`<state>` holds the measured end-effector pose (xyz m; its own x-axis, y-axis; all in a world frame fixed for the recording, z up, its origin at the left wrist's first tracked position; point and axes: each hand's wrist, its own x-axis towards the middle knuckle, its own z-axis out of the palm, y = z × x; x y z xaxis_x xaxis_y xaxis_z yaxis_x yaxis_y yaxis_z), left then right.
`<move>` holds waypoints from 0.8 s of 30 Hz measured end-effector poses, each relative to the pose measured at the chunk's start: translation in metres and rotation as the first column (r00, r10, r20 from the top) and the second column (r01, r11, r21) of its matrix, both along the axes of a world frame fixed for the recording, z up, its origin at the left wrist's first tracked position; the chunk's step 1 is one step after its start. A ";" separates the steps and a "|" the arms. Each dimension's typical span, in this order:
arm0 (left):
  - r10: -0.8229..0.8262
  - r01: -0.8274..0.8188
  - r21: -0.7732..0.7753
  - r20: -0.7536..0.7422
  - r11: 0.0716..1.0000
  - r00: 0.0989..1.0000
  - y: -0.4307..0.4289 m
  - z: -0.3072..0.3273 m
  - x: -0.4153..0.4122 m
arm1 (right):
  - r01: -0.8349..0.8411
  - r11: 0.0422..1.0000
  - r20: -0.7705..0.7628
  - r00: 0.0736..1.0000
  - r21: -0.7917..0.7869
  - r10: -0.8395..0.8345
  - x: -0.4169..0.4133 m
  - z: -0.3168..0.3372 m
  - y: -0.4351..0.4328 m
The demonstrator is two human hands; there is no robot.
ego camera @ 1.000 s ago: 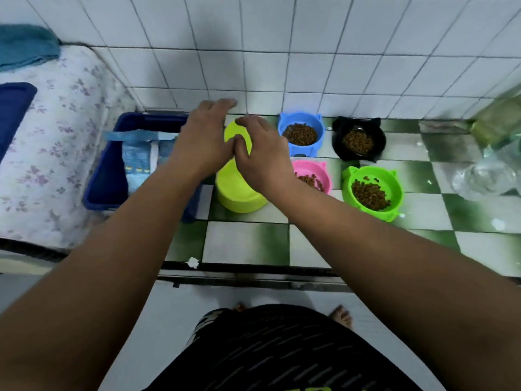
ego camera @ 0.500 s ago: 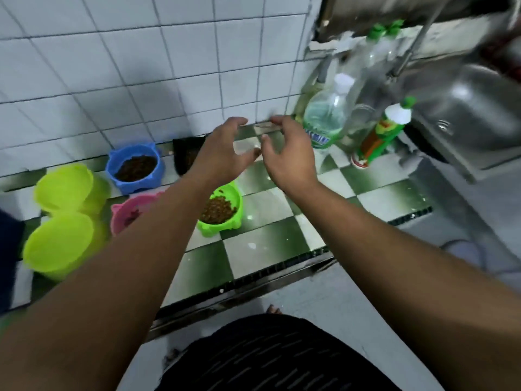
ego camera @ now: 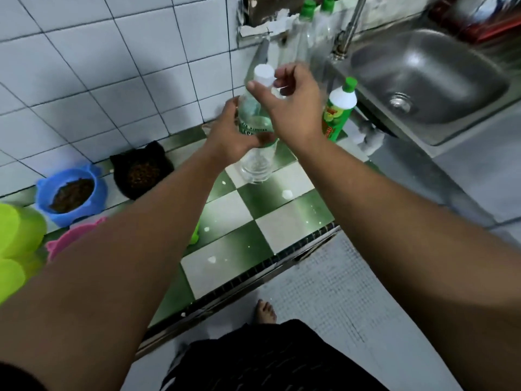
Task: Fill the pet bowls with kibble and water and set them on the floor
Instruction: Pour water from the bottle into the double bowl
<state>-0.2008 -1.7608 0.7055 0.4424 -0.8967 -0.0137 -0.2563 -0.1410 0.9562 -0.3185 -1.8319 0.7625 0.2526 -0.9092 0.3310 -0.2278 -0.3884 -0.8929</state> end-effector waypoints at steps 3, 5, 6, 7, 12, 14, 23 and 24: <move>0.000 0.000 -0.011 -0.030 1.000 1.000 -0.004 -0.003 -0.004 | 0.031 1.000 0.051 0.998 0.005 -0.031 0.007 -0.004 -0.006; 0.020 -0.021 -0.039 -0.026 0.999 0.999 -0.005 -0.006 -0.005 | 0.048 0.999 0.073 0.996 -0.001 -0.048 0.010 -0.006 -0.007; 0.020 -0.022 -0.045 -0.028 0.999 0.999 -0.006 -0.008 -0.004 | 0.050 0.999 0.067 0.997 -0.013 -0.049 0.011 -0.007 -0.007; 0.016 -0.018 -0.043 -0.030 0.999 0.999 -0.006 -0.007 -0.003 | 0.045 0.999 0.059 0.997 -0.027 -0.043 0.013 -0.007 -0.007; 0.011 -0.012 -0.030 -0.006 0.999 1.000 -0.007 -0.006 0.003 | -0.057 0.996 0.015 0.998 -0.063 0.058 0.014 -0.010 -0.008; 0.019 -0.019 -0.039 -0.001 0.999 1.000 -0.007 -0.009 0.004 | -0.132 0.991 0.000 0.991 -0.036 0.133 0.015 -0.009 -0.009; -0.012 0.013 -0.013 0.030 1.000 0.999 -0.011 -0.016 0.007 | -0.277 0.960 -0.126 0.955 -0.049 0.269 0.010 0.006 -0.022; -0.016 0.016 -0.015 0.028 1.000 0.999 -0.012 -0.016 0.007 | -0.275 0.958 -0.139 0.955 -0.078 0.263 0.008 0.006 -0.024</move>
